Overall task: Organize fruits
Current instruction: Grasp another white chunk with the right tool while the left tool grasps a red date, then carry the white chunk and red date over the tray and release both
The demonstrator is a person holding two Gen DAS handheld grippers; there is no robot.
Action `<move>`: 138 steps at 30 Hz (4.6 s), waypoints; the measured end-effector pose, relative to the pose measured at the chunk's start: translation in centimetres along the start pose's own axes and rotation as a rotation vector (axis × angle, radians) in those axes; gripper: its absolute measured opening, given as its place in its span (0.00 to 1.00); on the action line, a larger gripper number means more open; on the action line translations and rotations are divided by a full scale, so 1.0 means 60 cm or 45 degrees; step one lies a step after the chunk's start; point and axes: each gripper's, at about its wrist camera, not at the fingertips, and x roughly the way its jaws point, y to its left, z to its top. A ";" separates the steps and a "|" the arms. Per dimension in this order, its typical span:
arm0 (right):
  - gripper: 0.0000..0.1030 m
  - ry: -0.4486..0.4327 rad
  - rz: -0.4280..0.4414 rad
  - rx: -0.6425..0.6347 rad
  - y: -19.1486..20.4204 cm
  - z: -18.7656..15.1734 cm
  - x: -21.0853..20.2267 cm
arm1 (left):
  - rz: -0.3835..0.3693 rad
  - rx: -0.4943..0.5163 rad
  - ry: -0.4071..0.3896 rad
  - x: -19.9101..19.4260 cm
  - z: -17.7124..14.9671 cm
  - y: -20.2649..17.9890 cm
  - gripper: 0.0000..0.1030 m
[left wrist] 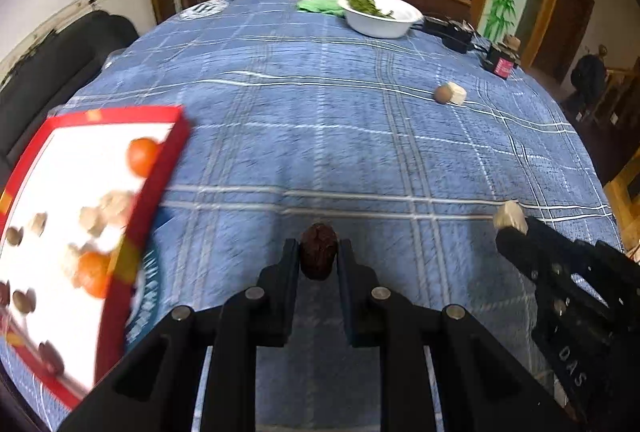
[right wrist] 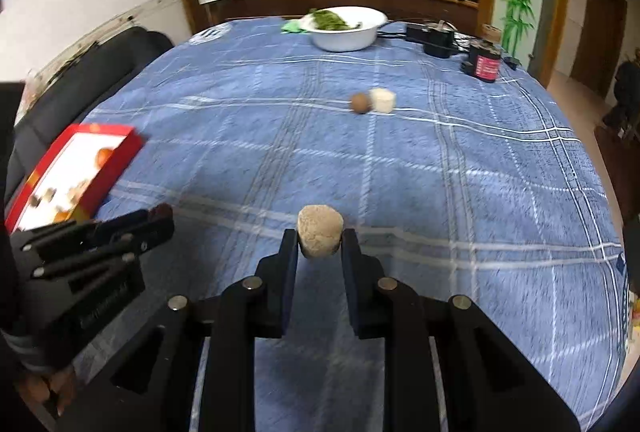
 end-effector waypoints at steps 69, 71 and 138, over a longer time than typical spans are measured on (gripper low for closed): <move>0.23 0.025 0.445 -0.393 0.464 0.068 0.081 | 0.427 -0.561 -0.053 -0.035 -0.018 0.428 0.17; 0.24 0.035 0.440 -0.391 0.472 0.074 0.093 | 0.424 -0.566 -0.049 -0.032 -0.017 0.429 0.17; 0.57 0.105 0.351 -0.364 0.447 0.086 0.105 | 0.465 -0.435 -0.028 -0.045 0.031 0.389 0.72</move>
